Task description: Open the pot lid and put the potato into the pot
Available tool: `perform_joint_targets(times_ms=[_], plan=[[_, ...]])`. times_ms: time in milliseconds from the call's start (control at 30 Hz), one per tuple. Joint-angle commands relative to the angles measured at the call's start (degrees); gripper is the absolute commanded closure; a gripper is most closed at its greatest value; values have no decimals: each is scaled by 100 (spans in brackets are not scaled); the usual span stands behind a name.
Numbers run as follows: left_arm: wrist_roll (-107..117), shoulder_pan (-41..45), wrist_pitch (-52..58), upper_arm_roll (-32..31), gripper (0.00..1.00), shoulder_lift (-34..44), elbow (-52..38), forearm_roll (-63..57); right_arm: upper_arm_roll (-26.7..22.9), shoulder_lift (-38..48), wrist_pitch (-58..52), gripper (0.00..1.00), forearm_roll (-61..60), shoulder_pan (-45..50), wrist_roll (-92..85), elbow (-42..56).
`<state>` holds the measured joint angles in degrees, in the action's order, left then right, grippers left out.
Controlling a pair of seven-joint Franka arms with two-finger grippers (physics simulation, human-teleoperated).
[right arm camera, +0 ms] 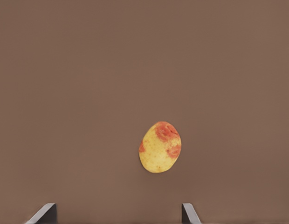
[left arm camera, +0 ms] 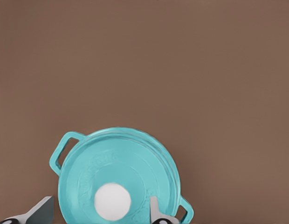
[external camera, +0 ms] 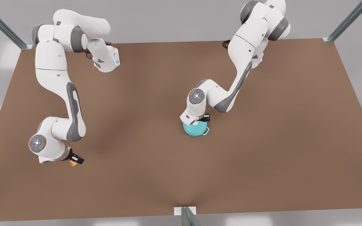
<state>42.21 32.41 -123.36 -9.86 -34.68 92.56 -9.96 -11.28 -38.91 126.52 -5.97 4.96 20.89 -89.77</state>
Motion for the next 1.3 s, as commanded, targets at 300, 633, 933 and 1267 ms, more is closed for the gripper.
perform_joint_targets(times_ms=[300, 633, 933, 1267], plan=[[1132, 55, -294, 2, 0, -66, 236, -129, -85, -450, -250, 0, -203, -285, 618, 723], [1123, 55, -356, 2, 72, -180, 227, -138, -68, -785, -250, 0, -185, -206, 626, 689], [-105, -946, 189, 125, 79, -249, -792, -455, -68, -846, -224, 0, -133, -276, 574, 496], [-2955, -2221, 2323, 55, 0, -752, -2347, 124, -59, -1057, 31, 0, -150, -303, 574, 549]])
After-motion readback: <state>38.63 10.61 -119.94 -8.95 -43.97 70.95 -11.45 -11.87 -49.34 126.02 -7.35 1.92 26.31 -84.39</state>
